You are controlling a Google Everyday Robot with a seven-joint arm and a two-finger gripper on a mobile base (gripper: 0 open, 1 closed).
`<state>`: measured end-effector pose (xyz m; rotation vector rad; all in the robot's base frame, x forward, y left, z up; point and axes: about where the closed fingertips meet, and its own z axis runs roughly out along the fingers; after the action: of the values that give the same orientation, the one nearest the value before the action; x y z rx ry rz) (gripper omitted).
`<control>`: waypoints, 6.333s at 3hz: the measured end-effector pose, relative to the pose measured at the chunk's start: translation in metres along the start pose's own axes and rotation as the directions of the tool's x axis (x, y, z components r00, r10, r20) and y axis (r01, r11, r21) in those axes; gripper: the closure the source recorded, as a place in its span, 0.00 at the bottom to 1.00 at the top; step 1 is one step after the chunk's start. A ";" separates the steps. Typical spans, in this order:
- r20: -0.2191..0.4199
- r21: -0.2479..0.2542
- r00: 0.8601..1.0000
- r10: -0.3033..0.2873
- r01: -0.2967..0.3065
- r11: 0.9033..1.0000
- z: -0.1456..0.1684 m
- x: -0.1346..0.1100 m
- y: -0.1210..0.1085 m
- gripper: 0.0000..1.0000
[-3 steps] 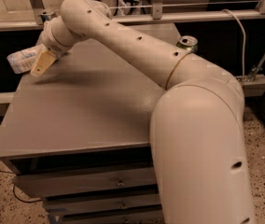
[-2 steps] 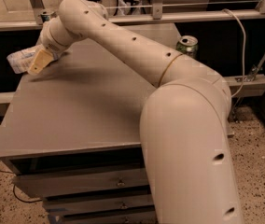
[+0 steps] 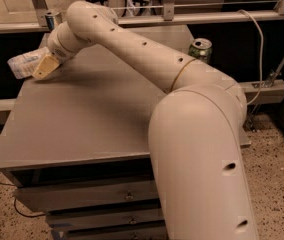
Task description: Place blue plastic bottle upright
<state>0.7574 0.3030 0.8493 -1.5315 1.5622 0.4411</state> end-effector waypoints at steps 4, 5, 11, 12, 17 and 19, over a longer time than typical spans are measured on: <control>-0.167 0.005 0.983 -0.071 0.073 0.997 -0.075 -0.005 0.023 1.00; -0.317 -0.013 0.932 -0.175 0.181 0.983 -0.135 -0.010 0.025 1.00; -0.550 -0.091 0.724 -0.416 0.443 0.892 -0.370 -0.001 -0.073 1.00; -0.543 -0.103 0.701 -0.463 0.492 0.865 -0.381 -0.009 -0.078 1.00; -0.307 -0.341 0.449 -0.839 0.771 0.537 -0.362 0.040 -0.071 1.00; -0.199 -0.408 0.225 -0.954 0.866 0.289 -0.351 0.046 -0.063 1.00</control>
Offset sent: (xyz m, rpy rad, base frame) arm -0.0209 -0.0392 -0.0092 -0.0194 0.0552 -0.0824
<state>0.7057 -0.0046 1.0274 -2.5348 0.5414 -0.4955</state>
